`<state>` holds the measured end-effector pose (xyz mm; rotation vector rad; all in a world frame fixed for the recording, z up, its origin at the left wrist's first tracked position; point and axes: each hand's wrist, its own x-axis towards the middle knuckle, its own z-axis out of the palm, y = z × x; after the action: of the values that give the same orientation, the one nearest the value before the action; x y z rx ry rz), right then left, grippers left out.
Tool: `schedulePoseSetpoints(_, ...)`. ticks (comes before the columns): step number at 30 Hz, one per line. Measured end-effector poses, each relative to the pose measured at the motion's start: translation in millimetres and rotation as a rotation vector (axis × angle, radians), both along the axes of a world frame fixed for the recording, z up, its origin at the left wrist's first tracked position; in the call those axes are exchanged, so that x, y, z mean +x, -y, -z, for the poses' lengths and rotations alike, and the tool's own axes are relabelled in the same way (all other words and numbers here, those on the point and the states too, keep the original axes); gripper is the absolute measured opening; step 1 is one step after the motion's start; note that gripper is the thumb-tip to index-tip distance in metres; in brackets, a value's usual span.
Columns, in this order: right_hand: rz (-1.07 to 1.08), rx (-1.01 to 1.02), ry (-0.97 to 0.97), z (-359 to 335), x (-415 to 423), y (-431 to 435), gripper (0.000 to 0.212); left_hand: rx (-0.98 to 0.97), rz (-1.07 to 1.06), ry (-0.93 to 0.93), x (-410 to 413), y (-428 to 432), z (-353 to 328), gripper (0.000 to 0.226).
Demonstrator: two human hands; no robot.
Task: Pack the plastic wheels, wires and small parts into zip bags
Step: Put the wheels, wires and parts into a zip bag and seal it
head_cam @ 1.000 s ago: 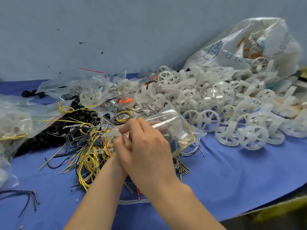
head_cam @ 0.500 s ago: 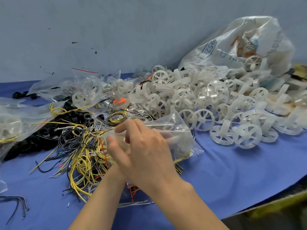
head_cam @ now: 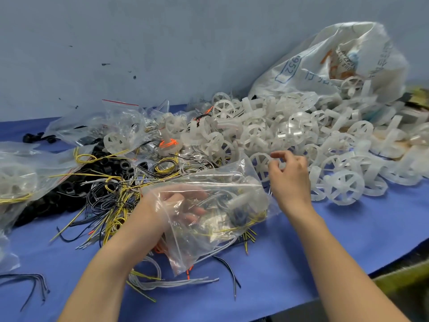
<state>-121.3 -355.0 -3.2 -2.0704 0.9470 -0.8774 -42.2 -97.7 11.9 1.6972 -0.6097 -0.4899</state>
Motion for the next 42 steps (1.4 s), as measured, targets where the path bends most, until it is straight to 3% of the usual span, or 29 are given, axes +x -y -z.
schedulePoseSetpoints(5,-0.032,-0.041,-0.039,13.7,1.4,11.9,0.021,-0.15,-0.016,-0.006,-2.4,-10.4,-10.6,0.034)
schedulePoseSetpoints(8,-0.078,-0.037,-0.041,15.0,5.1,14.3,0.026,-0.233,-0.087,0.011,-4.6,-12.5,-11.6,0.024)
schedulePoseSetpoints(11,-0.093,-0.05,-0.044,14.9,7.9,12.2,0.03,-0.328,-0.169,0.054,0.3,-14.8,-11.5,0.034)
schedulePoseSetpoints(20,0.025,-0.034,0.315,-26.6,1.3,-0.6,0.02,-0.51,-0.549,0.163,8.3,-15.9,-17.1,0.039)
schedulePoseSetpoints(23,-0.059,0.164,0.523,-50.1,-3.9,-11.2,0.017,-0.48,-0.672,0.28,5.7,-17.6,-18.0,0.039)
schedulePoseSetpoints(26,-0.297,0.545,0.699,-70.4,-4.6,-31.9,0.011,-0.23,-0.728,0.771,-7.6,-15.8,-23.2,0.028)
schedulePoseSetpoints(28,-0.476,0.773,0.709,-76.3,-2.4,-52.1,0.008,-0.132,-0.665,1.05,-14.6,-11.7,-22.7,0.025)
schedulePoseSetpoints(34,-0.737,1.124,0.596,-67.8,5.3,-112.9,0.008,-0.052,-0.465,1.062,-22.4,-3.7,-20.8,0.032)
schedulePoseSetpoints(37,-0.828,1.267,0.57,-67.4,5.8,-131.2,0.009,-0.071,-0.449,0.949,-25.6,-7.3,-20.7,0.031)
schedulePoseSetpoints(39,-0.869,1.241,0.542,-70.8,5.0,-138.0,0.013,-0.112,-0.463,0.88,-26.4,-11.8,-22.1,0.028)
schedulePoseSetpoints(40,-0.865,1.118,0.514,-71.0,4.3,-139.9,0.016,-0.128,-0.474,0.84,-25.9,-15.3,-23.4,0.028)
schedulePoseSetpoints(42,-0.78,0.643,0.407,-66.3,1.8,-143.5,0.017,-0.172,-0.515,0.719,-22.4,-25.9,-28.7,0.034)
